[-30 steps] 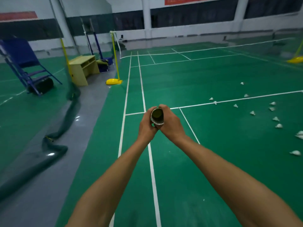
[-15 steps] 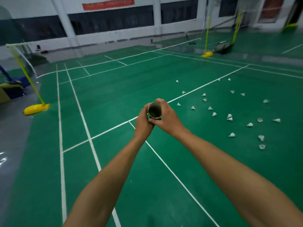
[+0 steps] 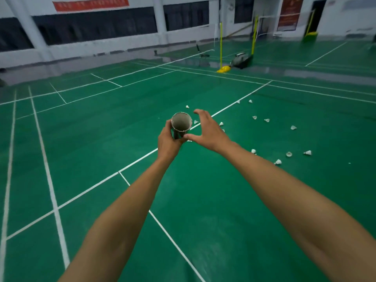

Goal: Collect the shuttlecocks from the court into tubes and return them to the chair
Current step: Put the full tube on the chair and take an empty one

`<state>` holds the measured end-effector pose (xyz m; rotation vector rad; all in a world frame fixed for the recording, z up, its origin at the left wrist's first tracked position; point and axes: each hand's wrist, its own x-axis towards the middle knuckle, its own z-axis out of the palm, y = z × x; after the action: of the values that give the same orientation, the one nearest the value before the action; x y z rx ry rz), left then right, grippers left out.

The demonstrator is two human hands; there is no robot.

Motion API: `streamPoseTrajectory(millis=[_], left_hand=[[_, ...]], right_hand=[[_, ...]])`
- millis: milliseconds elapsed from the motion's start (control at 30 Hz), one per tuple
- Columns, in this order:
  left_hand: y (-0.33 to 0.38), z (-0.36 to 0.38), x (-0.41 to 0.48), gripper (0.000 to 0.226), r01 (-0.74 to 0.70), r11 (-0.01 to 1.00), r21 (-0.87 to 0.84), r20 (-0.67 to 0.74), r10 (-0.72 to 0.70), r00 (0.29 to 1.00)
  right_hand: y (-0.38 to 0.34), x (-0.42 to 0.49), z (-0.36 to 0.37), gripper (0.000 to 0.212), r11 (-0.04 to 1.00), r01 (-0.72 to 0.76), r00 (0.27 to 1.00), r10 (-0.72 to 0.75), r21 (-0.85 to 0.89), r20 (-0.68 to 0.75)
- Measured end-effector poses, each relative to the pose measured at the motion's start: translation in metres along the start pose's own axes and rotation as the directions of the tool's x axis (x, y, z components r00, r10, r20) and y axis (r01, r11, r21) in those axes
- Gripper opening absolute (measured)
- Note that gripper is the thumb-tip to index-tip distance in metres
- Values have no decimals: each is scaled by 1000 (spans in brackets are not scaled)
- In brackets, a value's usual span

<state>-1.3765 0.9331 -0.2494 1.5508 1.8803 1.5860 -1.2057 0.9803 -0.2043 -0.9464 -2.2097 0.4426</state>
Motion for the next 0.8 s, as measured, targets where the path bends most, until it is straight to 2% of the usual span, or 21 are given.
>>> streamPoseTrajectory(millis=[167, 300, 467, 600, 800], left_hand=[[5, 115, 84, 55, -2, 1000, 7, 77, 2, 997], [-9, 217, 156, 49, -11, 1000, -9, 151, 12, 988], [-38, 338, 270, 66, 35, 992, 117, 339, -73, 938], [-51, 422, 342, 78, 112, 993, 25, 445, -111, 889], [-74, 535, 412, 73, 266, 955, -130, 502, -168, 848]], right_hand=[[112, 64, -23, 89, 997, -58, 998, 60, -56, 31], [209, 124, -29, 80, 985, -173, 985, 173, 12, -16], [336, 203, -41, 70, 943, -329, 944, 328, 52, 16], [425, 251, -53, 64, 904, -422, 906, 422, 69, 19], [546, 320, -61, 55, 835, -539, 843, 533, 112, 79]])
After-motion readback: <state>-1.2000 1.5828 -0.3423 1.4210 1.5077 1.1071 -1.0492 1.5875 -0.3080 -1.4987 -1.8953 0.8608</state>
